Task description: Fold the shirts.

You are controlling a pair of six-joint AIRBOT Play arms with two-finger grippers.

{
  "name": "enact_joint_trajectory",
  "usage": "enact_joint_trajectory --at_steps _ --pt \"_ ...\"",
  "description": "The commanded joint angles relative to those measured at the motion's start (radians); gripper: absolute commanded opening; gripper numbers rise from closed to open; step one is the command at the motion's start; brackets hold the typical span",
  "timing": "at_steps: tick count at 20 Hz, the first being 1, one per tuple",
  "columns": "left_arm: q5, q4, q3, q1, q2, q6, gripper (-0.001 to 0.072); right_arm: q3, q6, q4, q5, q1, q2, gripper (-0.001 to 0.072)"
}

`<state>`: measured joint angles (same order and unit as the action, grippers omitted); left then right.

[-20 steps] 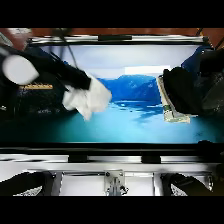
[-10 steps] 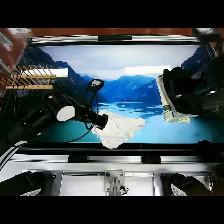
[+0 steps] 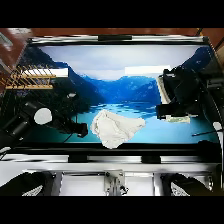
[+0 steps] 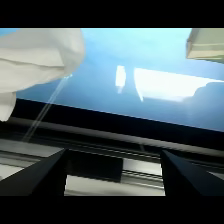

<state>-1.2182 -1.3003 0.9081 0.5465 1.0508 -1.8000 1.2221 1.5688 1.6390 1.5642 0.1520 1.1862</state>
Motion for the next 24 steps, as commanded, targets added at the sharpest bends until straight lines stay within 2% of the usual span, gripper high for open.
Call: enact_joint_trajectory --at_steps 1,6,8,9,10,11,13,15,17,21,24 --pt "0.257 0.203 -0.191 -0.018 -0.006 0.004 0.0720 -0.092 0.033 0.200 -0.091 -0.104 0.037 0.0674" --pt "0.445 0.240 -0.201 -0.018 0.082 0.008 0.0720 -0.105 0.042 0.227 -0.097 -0.125 0.113 0.0674" --pt "0.487 0.247 -0.195 -0.017 0.113 0.048 0.0707 -0.105 0.048 0.240 -0.098 -0.125 0.145 0.0675" --pt "0.504 0.246 -0.193 -0.018 0.124 0.057 0.0633 -0.105 0.048 0.239 -0.101 -0.124 0.162 0.0674" --pt "0.525 0.246 -0.193 -0.018 0.134 0.060 0.0592 -0.105 0.048 0.244 -0.103 -0.124 0.180 0.0674" --pt "0.542 0.246 -0.193 -0.018 0.141 0.060 0.0587 -0.105 0.048 0.249 -0.104 -0.123 0.195 0.0674" --pt "0.555 0.238 -0.193 -0.018 0.156 0.062 0.0352 -0.105 0.048 0.272 -0.112 -0.123 0.225 0.0674" --pt "0.556 0.238 -0.193 -0.018 0.167 0.080 0.0219 -0.105 0.048 0.297 -0.133 -0.123 0.256 0.0674" --pt "0.556 0.228 -0.193 -0.019 0.167 0.090 0.0028 -0.105 0.048 0.321 -0.147 -0.123 0.286 0.0675" --pt "0.556 0.189 -0.192 -0.019 0.167 0.090 0.0029 -0.105 0.058 0.320 -0.180 -0.085 0.328 0.0675" --pt "0.555 0.189 -0.192 -0.019 0.167 0.090 0.0029 -0.105 0.063 0.320 -0.273 -0.006 0.337 0.0675"
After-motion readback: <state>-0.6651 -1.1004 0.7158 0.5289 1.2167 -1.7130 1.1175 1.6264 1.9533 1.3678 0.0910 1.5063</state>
